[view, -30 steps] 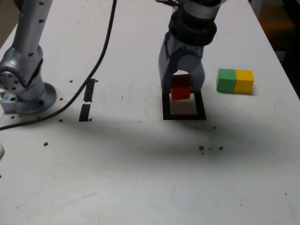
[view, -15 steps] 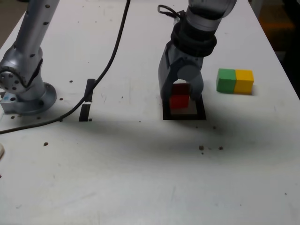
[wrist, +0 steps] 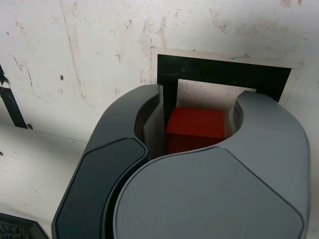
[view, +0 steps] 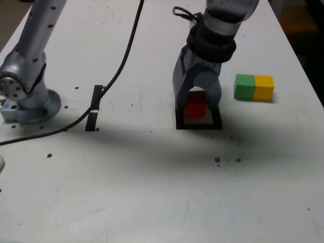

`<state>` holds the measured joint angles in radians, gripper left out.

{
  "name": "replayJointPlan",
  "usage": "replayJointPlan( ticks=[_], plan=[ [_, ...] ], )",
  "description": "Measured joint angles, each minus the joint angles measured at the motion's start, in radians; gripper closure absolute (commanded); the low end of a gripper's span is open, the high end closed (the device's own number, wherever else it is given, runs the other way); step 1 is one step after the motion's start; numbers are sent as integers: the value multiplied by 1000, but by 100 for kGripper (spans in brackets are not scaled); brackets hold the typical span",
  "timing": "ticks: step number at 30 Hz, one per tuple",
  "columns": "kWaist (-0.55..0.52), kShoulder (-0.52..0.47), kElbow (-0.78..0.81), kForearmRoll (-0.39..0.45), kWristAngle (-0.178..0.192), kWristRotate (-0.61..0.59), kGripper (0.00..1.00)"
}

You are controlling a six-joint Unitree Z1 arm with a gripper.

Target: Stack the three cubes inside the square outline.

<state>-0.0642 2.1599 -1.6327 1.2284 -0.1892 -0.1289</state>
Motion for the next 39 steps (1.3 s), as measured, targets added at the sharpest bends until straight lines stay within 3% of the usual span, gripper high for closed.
replayJointPlan(
  ticks=[3, 12, 16, 20, 23, 29, 32, 39],
  plan=[
    [0, 3, -2, 0, 0, 0, 1],
    [0, 4, -13, 18, 7, 0, 0],
    [0, 3, -56, 98, 24, 0, 0],
    [0, -7, -165, 249, 58, 24, 0],
    [0, -14, -254, 332, 97, 87, 0],
    [5, -18, -357, 355, 190, 212, 0],
    [6, -18, -428, 352, 280, 314, 0],
    [7, 13, -468, 350, 427, 516, 2]
  ],
)
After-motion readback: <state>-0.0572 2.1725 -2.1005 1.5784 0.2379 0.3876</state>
